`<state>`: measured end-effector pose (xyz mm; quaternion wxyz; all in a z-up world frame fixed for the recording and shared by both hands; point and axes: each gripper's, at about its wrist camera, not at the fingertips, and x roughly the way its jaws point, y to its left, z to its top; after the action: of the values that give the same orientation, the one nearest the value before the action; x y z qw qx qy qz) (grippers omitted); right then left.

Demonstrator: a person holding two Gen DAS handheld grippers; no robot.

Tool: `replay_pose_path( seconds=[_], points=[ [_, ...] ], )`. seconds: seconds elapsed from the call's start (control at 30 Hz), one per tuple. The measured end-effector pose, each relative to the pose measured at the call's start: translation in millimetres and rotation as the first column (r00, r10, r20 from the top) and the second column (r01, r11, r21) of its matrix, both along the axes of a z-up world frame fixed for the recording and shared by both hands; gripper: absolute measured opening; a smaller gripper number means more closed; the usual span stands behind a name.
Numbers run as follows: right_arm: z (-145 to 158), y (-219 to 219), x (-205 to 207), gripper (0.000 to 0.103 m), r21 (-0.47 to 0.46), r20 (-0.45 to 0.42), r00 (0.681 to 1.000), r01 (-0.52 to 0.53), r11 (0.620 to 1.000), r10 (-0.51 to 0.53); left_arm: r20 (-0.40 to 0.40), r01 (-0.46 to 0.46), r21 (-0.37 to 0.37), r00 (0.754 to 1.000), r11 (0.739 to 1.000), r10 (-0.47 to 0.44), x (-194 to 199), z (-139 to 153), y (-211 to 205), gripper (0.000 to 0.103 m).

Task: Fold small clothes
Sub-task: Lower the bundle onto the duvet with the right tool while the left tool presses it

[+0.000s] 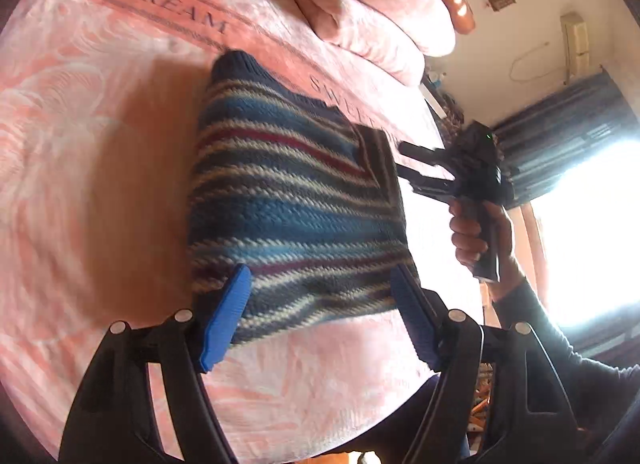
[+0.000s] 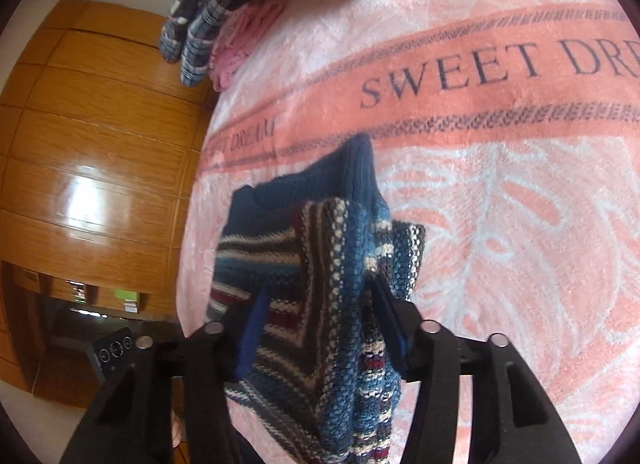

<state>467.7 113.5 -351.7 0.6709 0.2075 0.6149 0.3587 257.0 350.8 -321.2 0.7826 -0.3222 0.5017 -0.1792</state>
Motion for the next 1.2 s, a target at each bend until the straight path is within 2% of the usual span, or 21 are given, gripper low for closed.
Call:
replay_pose_path(
  seconds=[0.03,0.07,0.1,0.17,0.23,0.3,0.43,0.53,0.57,0.6,0.63,0.7,0.73,0.8,0.87,0.93,1.03,1.1,1.13,1.17,1.2],
  points=[
    [-3.0,4.6,-1.4,0.022,-0.040,0.029,1.000,-0.008,0.999,0.009,-0.026,0.008,-0.001,1.000,1.000,-0.008,2.8,-8.1,-10.0,0.069],
    [0.9,5.6,-4.9,0.017,-0.049,0.073,0.997,-0.009,0.999,0.012,-0.060,0.010,-0.022,0.998,1.000,-0.012,6.3,-20.4,-15.9,0.067],
    [7.9,2.3,-8.2,0.009,-0.005,0.105,0.994,0.000,1.000,0.000,-0.087,0.005,-0.038,0.996,0.999,-0.008,5.6,-28.1,-20.2,0.067],
    [12.4,-4.1,-8.2,0.009,0.010,0.154,0.987,0.041,0.999,-0.042,-0.116,0.000,-0.045,0.993,0.999,-0.005,0.9,-42.4,-23.6,0.067],
    [-12.5,-4.0,-2.2,0.009,-0.098,0.117,0.992,0.063,0.993,-0.052,-0.120,-0.012,-0.070,0.993,0.997,0.003,-0.2,-46.0,-21.1,0.066],
    [-27.3,-1.6,-1.3,0.013,-0.118,0.105,0.994,0.054,0.992,-0.041,-0.112,-0.008,-0.077,0.994,0.997,-0.001,2.7,-30.7,-20.7,0.064],
    [-4.7,-19.3,-5.7,0.033,-0.047,0.113,0.988,0.115,0.992,-0.109,0.022,0.006,-0.057,1.000,0.998,-0.004,19.6,24.4,19.4,0.067],
    [0.5,-25.7,-13.5,0.046,-0.037,0.075,0.991,0.116,0.993,-0.113,0.054,-0.015,-0.061,0.998,0.998,0.018,47.1,34.9,42.7,0.068],
    [-4.3,-21.6,-15.8,0.054,-0.050,0.041,0.996,0.086,0.995,-0.084,0.051,-0.017,-0.050,0.999,0.999,0.019,61.8,31.3,47.1,0.068],
    [-9.8,-14.6,-17.9,0.042,-0.074,0.019,0.999,0.046,0.996,-0.045,0.040,-0.005,-0.053,0.999,0.999,0.007,70.4,27.5,52.6,0.068],
    [-10.5,-8.7,-20.1,0.023,-0.101,0.039,0.999,0.017,0.995,-0.013,0.023,0.011,-0.060,1.000,0.998,-0.009,81.3,21.7,55.2,0.068],
    [-2.7,-8.2,-21.0,0.013,-0.124,0.115,0.993,0.023,0.992,-0.008,-0.037,0.026,0.003,0.999,1.000,-0.026,100.8,4.1,52.6,0.068],
    [-3.8,-12.7,-17.3,0.010,-0.122,0.115,0.993,0.052,0.991,-0.038,-0.077,0.034,0.025,0.997,0.999,-0.032,110.6,-11.9,52.2,0.067],
    [-21.3,-17.6,-10.6,0.010,-0.162,0.079,0.994,0.083,0.983,-0.071,-0.118,0.039,0.022,0.992,0.999,-0.036,119.0,-31.6,51.8,0.067],
    [-26.5,-18.1,-13.5,0.021,-0.158,0.065,0.995,0.085,0.984,-0.075,-0.115,0.046,0.052,0.993,0.998,-0.040,120.4,-28.6,46.2,0.071],
    [-7.9,-20.5,-23.5,0.025,-0.154,0.117,0.991,0.087,0.984,-0.069,-0.102,0.032,0.075,0.994,0.997,-0.025,114.9,-14.0,46.8,0.069],
    [39.0,-24.2,-56.8,0.025,-0.157,0.249,0.968,0.062,0.986,-0.021,0.007,0.061,0.077,0.998,0.995,-0.062,92.1,19.9,46.3,0.069],
    [45.6,-13.6,-76.9,0.023,-0.169,0.245,0.968,-0.019,0.985,0.061,0.012,0.087,0.068,0.996,0.994,-0.088,81.8,22.1,43.8,0.069],
    [37.5,-5.6,-83.6,0.022,-0.201,0.223,0.969,-0.060,0.978,0.105,-0.021,0.099,0.071,0.995,0.993,-0.098,84.1,12.9,41.0,0.069],
    [24.6,0.6,-87.5,0.014,-0.265,0.209,0.968,-0.079,0.961,0.137,-0.069,0.111,0.098,0.992,0.989,-0.104,87.5,-1.9,38.2,0.068],
    [10.8,2.9,-89.9,0.000,-0.335,0.208,0.965,-0.082,0.939,0.158,-0.095,0.118,0.119,0.990,0.986,-0.107,89.8,-15.0,35.8,0.068]
  ],
)
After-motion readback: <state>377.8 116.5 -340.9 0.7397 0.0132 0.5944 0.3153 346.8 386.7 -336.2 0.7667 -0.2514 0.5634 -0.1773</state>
